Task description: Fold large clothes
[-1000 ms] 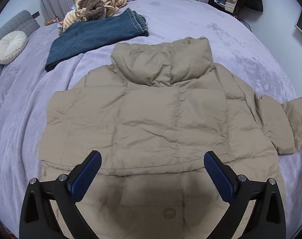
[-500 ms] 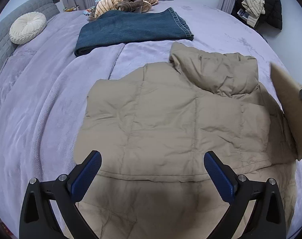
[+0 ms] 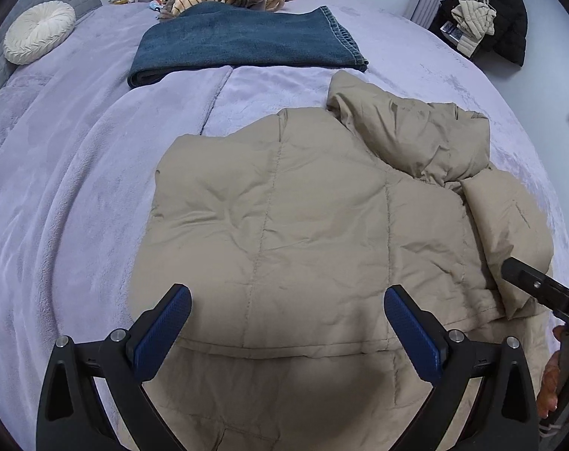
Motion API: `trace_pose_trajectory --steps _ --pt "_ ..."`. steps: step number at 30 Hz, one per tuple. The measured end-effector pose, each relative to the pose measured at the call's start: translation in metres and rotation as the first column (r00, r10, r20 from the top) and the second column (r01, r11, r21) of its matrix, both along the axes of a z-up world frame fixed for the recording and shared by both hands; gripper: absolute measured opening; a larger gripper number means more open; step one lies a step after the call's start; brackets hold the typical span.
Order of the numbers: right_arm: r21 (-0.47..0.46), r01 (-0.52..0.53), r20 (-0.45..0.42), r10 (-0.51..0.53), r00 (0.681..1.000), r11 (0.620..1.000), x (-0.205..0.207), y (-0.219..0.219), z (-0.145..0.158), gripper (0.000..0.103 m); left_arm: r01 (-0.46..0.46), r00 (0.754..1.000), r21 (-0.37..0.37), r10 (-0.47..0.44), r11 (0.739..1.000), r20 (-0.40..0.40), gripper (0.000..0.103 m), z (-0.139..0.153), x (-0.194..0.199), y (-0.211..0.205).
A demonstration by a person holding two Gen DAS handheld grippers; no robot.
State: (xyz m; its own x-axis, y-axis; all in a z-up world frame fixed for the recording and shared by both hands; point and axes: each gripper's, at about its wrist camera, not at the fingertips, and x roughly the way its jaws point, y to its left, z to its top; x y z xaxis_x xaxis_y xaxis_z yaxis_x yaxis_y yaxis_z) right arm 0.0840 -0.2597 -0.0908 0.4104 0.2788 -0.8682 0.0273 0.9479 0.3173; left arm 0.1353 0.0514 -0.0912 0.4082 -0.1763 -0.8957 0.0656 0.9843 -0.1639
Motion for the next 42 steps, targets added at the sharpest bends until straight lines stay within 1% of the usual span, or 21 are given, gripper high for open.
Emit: trace_pose_trajectory --steps 4,7,9,10,11,13,15,18,19,21,22,25,30,31,32,33,34,35,36,37,42 --pt "0.074 0.144 0.043 -0.147 0.988 0.987 -0.02 -0.032 0.023 0.08 -0.015 1.0 -0.046 0.016 0.999 0.006 0.103 0.002 0.01 0.007" --pt "0.19 0.291 0.029 -0.302 0.953 0.938 -0.018 -0.064 0.025 0.077 -0.014 1.0 -0.059 0.015 0.998 0.018 0.103 0.004 0.014 0.013" --pt "0.261 0.369 0.018 -0.386 0.922 0.892 -0.015 -0.083 0.023 0.039 -0.002 1.0 -0.083 0.004 0.997 0.024 0.103 0.006 0.016 0.019" --pt "0.271 0.382 0.022 -0.402 0.915 0.884 -0.011 -0.086 0.024 0.01 0.004 1.0 -0.112 -0.002 0.994 0.022 0.103 0.006 0.016 0.024" --pt "0.272 0.367 0.044 -0.392 0.919 0.89 -0.007 -0.083 0.029 0.009 0.007 1.0 -0.141 -0.005 0.99 0.019 0.103 0.006 0.016 0.029" --pt "0.235 0.284 0.102 -0.314 0.944 0.93 0.007 -0.058 0.042 0.009 0.003 1.0 -0.197 0.0 0.98 0.016 0.103 0.006 0.017 0.039" --pt "0.179 0.142 0.144 -0.168 0.975 0.974 0.016 -0.021 0.054 0.009 -0.008 1.0 -0.285 0.009 0.959 0.003 0.103 0.005 0.018 0.051" --pt "0.091 -0.056 0.132 0.044 0.99 0.994 0.02 0.039 0.052 0.01 -0.044 0.999 -0.433 0.035 0.9 -0.03 0.103 0.002 0.02 0.065" --pt "0.065 -0.111 0.105 0.104 0.989 0.992 0.02 0.058 0.046 0.015 -0.05 0.999 -0.463 0.038 0.885 -0.035 0.103 0.002 0.021 0.066" --pt "0.012 -0.174 0.044 0.174 0.984 0.985 0.018 0.085 0.031 0.037 -0.044 0.999 -0.509 0.029 0.86 -0.039 0.103 0.002 0.024 0.066" --pt "0.005 -0.196 0.02 0.196 0.98 0.981 0.015 0.093 0.025 0.055 -0.034 0.999 -0.53 0.013 0.847 -0.042 0.103 0.001 0.026 0.063" --pt "0.054 -0.206 -0.002 0.206 0.978 0.977 0.001 0.088 0.017 0.06 0.004 0.997 -0.571 -0.046 0.821 -0.059 0.103 -0.003 0.033 0.046" --pt "0.087 -0.086 -0.034 0.09 0.995 0.992 -0.04 0.018 0.015 0.06 0.045 0.987 -0.557 -0.123 0.829 -0.103 0.103 -0.024 0.045 0.005" --pt "0.079 -0.056 -0.042 0.06 0.997 0.995 -0.049 0.001 0.014 0.059 0.051 0.985 -0.548 -0.134 0.835 -0.112 0.103 -0.029 0.047 -0.003" --pt "0.058 -0.024 -0.049 0.027 0.998 0.998 -0.061 -0.018 0.012 0.049 0.059 0.982 -0.54 -0.145 0.839 -0.117 0.102 -0.034 0.049 -0.011" --pt "0.037 0.0 -0.061 0.003 0.998 0.999 -0.067 -0.034 0.01 0.042 0.067 0.981 -0.534 -0.153 0.843 -0.119 0.098 -0.037 0.051 -0.019" --pt "0.012 0.027 -0.083 -0.026 0.996 1.0 -0.075 -0.05 0.007 0.032 0.078 0.979 -0.533 -0.166 0.842 -0.119 0.081 -0.041 0.053 -0.027" --pt "-0.01 0.059 -0.099 -0.06 0.993 0.998 -0.083 -0.066 0.002 0.027 0.088 0.975 -0.535 -0.181 0.84 -0.125 0.056 -0.044 0.055 -0.035" --pt "-0.027 0.089 -0.101 -0.092 0.991 0.996 -0.089 -0.08 0.0 0.024 0.093 0.972 -0.531 -0.193 0.842 -0.137 0.039 -0.048 0.056 -0.041" --pt "-0.044 0.121 -0.101 -0.125 0.987 0.992 -0.093 -0.091 -0.002 0.017 0.097 0.968 -0.527 -0.204 0.844 -0.148 0.01 -0.051 0.057 -0.047" --pt "-0.107 0.237 -0.087 -0.247 0.965 0.966 -0.088 -0.137 -0.009 0.01 0.139 0.983 -0.478 -0.181 0.867 -0.042 0.01 -0.022 0.039 -0.05"
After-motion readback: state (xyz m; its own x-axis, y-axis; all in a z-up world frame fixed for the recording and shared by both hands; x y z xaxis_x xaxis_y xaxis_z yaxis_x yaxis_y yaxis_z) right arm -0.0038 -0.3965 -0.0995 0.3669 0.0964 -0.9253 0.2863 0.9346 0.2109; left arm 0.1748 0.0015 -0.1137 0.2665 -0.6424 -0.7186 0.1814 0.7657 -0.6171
